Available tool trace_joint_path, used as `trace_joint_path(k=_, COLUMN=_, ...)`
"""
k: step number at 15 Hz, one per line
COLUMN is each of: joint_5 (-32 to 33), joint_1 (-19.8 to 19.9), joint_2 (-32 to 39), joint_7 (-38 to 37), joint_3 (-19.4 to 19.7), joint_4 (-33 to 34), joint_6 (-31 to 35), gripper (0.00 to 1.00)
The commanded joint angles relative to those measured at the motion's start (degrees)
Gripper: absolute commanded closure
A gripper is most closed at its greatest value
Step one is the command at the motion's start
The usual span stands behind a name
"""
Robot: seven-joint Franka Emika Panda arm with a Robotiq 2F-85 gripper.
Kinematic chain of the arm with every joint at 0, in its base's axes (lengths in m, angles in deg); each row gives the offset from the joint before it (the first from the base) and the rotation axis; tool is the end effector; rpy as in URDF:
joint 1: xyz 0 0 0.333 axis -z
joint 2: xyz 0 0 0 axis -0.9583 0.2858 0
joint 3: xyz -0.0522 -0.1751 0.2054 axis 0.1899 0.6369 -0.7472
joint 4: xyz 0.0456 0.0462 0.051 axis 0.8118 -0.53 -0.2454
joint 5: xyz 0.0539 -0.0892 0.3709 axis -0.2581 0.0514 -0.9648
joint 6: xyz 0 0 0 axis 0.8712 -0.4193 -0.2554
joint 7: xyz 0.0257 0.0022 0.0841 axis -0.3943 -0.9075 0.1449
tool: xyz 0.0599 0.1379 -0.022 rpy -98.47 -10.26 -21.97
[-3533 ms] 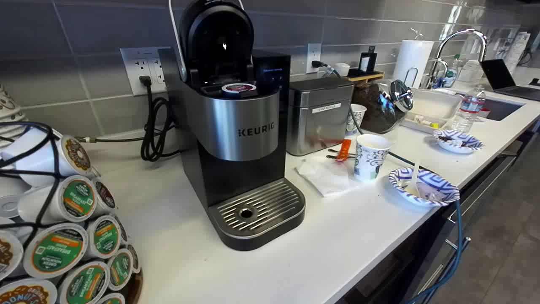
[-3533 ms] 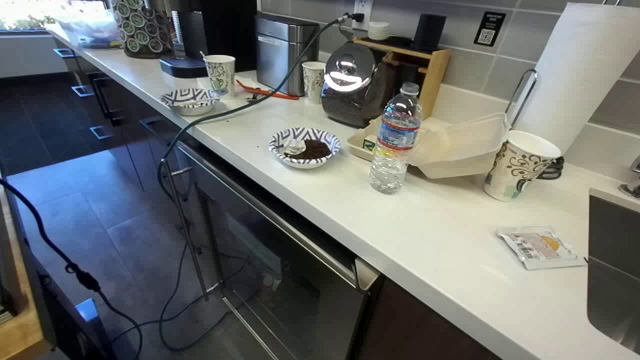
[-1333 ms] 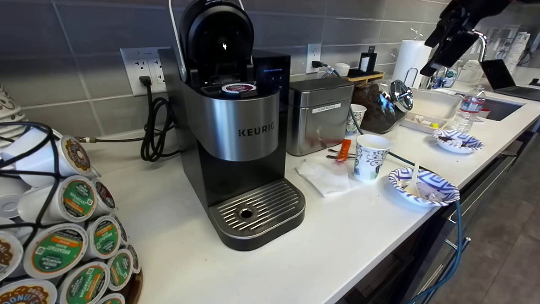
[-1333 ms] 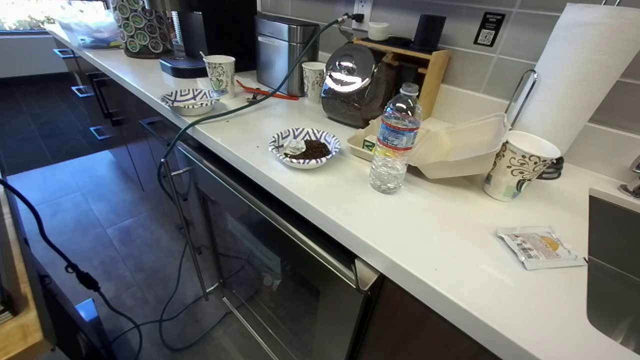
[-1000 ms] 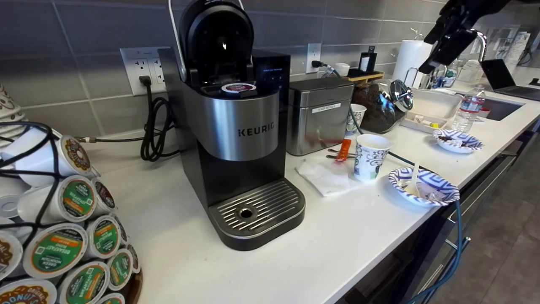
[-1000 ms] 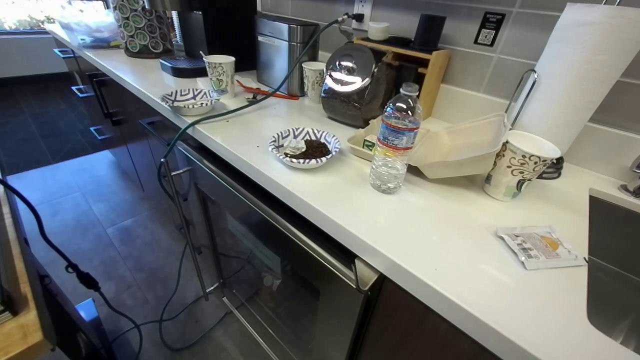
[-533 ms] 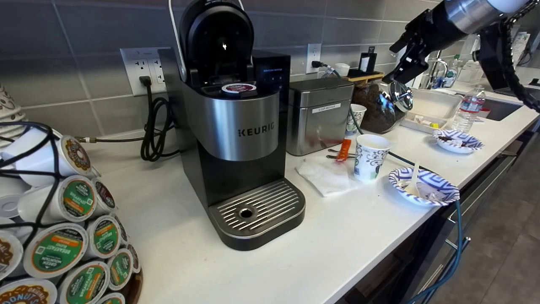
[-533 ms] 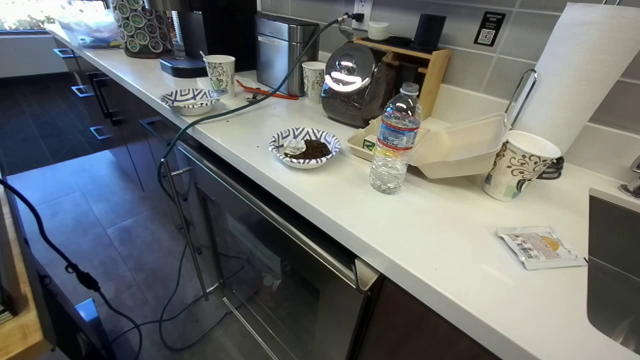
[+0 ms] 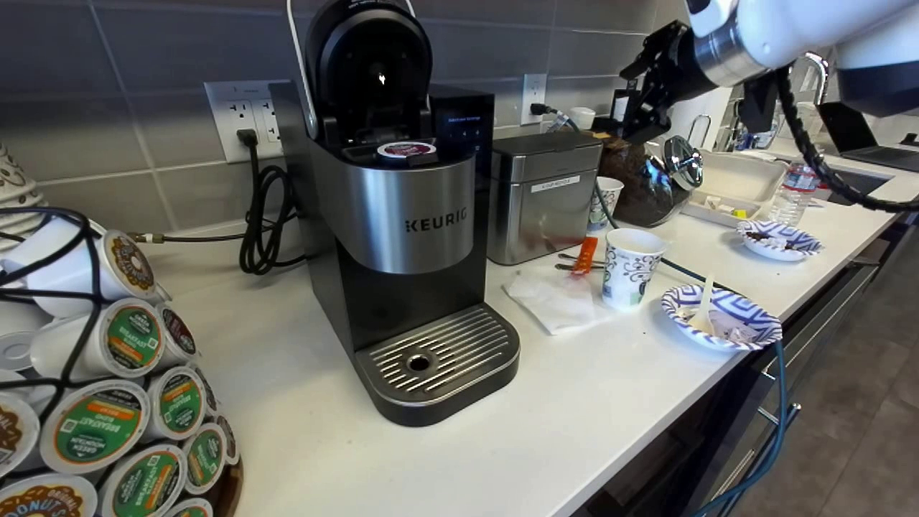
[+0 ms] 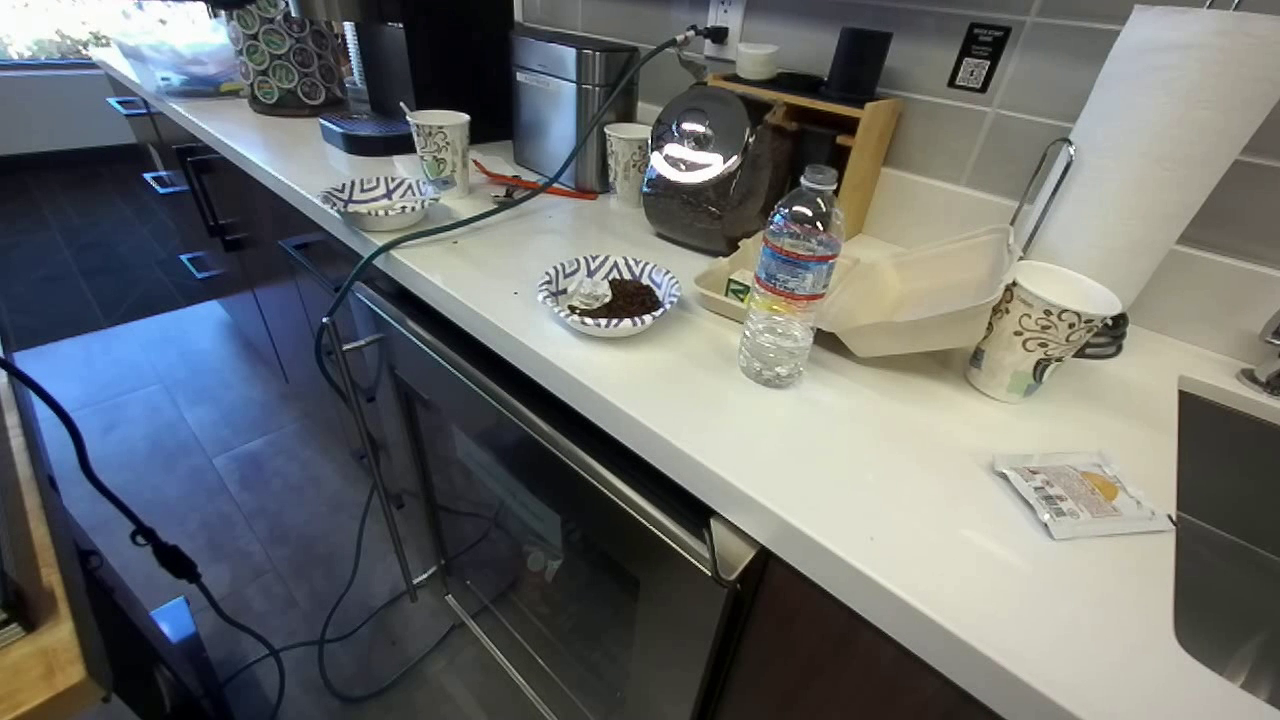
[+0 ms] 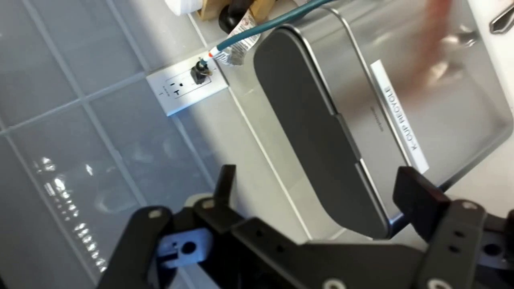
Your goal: Open the silver bin.
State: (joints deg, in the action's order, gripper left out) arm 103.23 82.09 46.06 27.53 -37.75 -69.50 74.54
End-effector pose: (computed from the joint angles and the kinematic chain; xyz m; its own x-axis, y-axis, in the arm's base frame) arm 0.6131 0.1072 0.4054 0.3886 0.8563 0.3403 0.2905 -0.4643 0.8367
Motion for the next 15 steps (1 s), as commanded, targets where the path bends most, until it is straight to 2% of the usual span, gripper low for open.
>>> trace_joint_path(k=1, joint_5=0.38, joint_1=-0.25, joint_2=0.93, joint_7=-0.21, joint_3=-0.14, joint_4=0.01, joint_6=-0.37, gripper=0.0)
trace_joint_path(k=3, joint_5=0.5, joint_1=-0.34, joint_2=1.62, joint_7=-0.23, joint_3=-0.17, joint_4=0.09, joint_6=-0.4, gripper=0.0)
trace_joint_path(k=4, joint_5=3.89, joint_1=-0.65, joint_2=2.05, joint_7=-1.1, joint_3=-0.07, joint_4=0.39, joint_6=-2.85, gripper=0.0)
trace_joint_path(k=9, joint_5=18.3, joint_1=0.98, joint_2=4.61, joint_7=-4.02, joint_3=1.11, joint_4=0.92, joint_6=5.05, gripper=0.0)
trace_joint_path(k=12, joint_5=29.05, joint_1=1.92, joint_2=6.71, joint_7=-12.58, joint_3=0.26, joint_4=4.73, joint_6=13.69, gripper=0.0)
trace_joint_path(k=14, joint_5=34.57, joint_1=2.27, joint_2=8.2, joint_7=-16.64, joint_3=-0.78, joint_4=7.73, joint_6=15.23, gripper=0.0)
trace_joint_path(k=15, joint_5=36.09, joint_1=2.01, joint_2=8.47, joint_7=-16.65, joint_3=-0.85, joint_4=8.35, joint_6=13.13, gripper=0.0)
